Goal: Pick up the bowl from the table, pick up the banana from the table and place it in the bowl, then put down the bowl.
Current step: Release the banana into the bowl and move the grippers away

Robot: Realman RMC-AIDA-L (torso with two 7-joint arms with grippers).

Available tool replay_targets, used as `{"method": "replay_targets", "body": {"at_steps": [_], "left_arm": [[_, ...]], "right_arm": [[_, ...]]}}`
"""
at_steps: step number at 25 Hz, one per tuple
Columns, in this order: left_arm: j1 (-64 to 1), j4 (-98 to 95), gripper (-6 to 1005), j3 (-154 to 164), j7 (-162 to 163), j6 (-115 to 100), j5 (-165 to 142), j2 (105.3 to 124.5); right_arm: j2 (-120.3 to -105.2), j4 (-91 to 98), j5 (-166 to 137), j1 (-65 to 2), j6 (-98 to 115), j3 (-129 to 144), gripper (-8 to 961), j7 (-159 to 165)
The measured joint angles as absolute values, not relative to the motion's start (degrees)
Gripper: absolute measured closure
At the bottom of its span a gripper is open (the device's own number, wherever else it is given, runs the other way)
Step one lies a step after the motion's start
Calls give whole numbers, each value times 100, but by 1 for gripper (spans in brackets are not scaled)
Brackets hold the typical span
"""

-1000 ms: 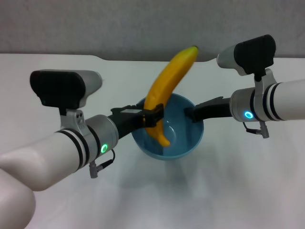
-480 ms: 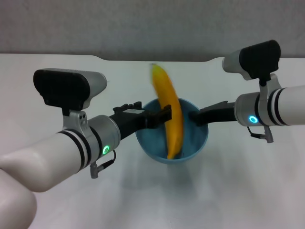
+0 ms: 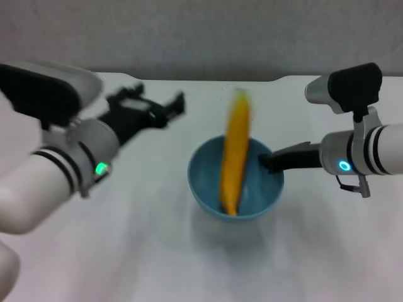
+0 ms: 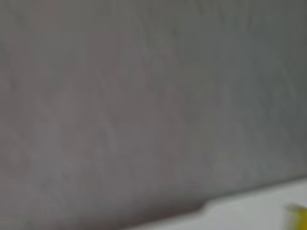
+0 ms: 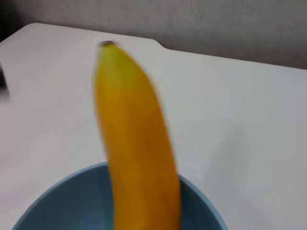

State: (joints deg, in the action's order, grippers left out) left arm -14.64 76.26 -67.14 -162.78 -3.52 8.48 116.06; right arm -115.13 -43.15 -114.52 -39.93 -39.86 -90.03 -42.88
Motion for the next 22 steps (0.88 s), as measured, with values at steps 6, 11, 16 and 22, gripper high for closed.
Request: {"method": "replay_targets", "body": {"at_steps": [6,11,16,22], "left_arm": [[-1508,6445,155,-7313,-16278,1987,-434,11616],[-1822,5830,157,-8141,-16286,2901,-2241,11623],[-2010,5762,159,-8697,-16287,2478,-3709,11628],[-2026,6010,162,-8662,-16287,813,-4807,11698]], "right_arm": [[-11521,-4315,-11452,-3808,-4005,-8976,917,-4341],[-11523,-4314,-11453,-3725,-4012,-8955,917,-4342],[-11522,-4222,-11501,-3721,-4015,-8927,917,-4342],[-11522,-4218,-11496,-3734,-4017,-8921,918,-4344]]}}
